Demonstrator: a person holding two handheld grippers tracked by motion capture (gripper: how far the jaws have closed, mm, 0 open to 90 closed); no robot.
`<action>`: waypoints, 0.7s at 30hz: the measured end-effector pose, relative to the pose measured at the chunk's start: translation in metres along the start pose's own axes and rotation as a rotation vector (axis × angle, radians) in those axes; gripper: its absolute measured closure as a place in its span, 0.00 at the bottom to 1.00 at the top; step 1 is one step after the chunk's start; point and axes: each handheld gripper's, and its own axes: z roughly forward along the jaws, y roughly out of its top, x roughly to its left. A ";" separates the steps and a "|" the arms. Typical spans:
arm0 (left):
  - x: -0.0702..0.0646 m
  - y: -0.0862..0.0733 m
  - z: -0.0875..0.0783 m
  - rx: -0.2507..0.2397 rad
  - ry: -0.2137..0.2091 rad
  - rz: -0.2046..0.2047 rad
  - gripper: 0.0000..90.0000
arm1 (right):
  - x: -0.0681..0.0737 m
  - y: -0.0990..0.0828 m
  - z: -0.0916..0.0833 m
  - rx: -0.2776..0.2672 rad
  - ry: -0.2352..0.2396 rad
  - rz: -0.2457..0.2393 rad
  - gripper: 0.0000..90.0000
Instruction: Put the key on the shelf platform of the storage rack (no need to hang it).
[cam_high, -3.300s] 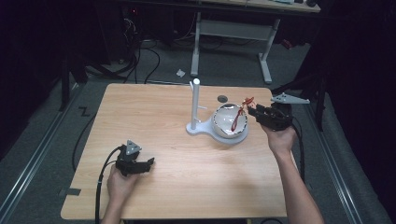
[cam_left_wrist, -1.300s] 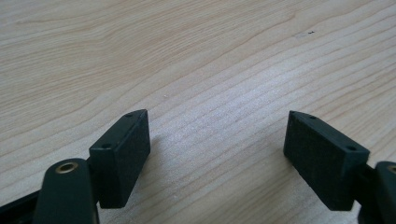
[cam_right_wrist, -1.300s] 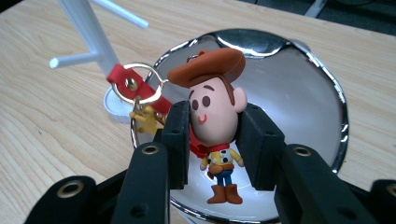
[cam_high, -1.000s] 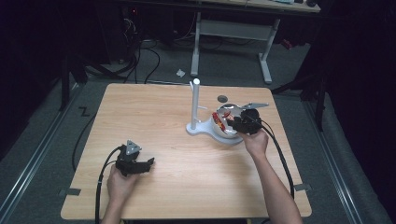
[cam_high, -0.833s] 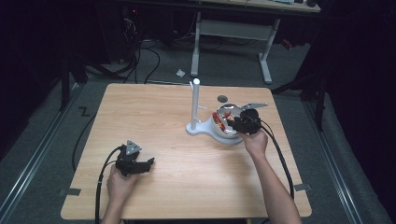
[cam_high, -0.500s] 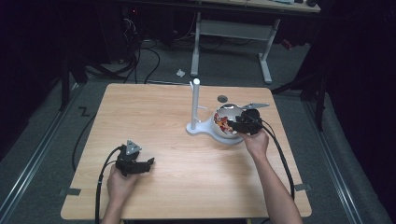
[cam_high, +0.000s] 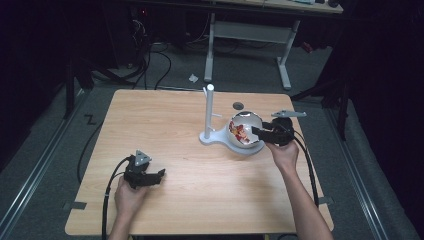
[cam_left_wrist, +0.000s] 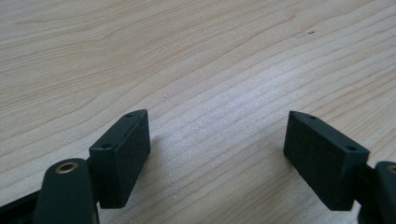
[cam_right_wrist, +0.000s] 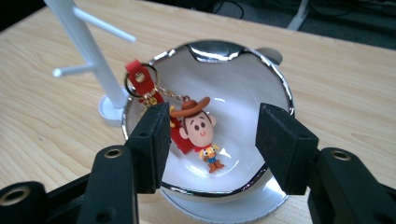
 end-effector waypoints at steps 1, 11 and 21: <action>0.000 0.000 0.000 0.000 0.000 0.000 0.26 | 0.000 0.000 -0.003 -0.008 0.004 0.002 0.50; 0.000 0.000 0.000 0.000 0.000 0.000 0.26 | 0.000 0.001 -0.027 -0.057 0.022 0.011 0.48; 0.000 0.000 0.000 0.000 0.000 -0.001 0.26 | 0.001 -0.003 -0.046 -0.098 0.037 0.017 0.48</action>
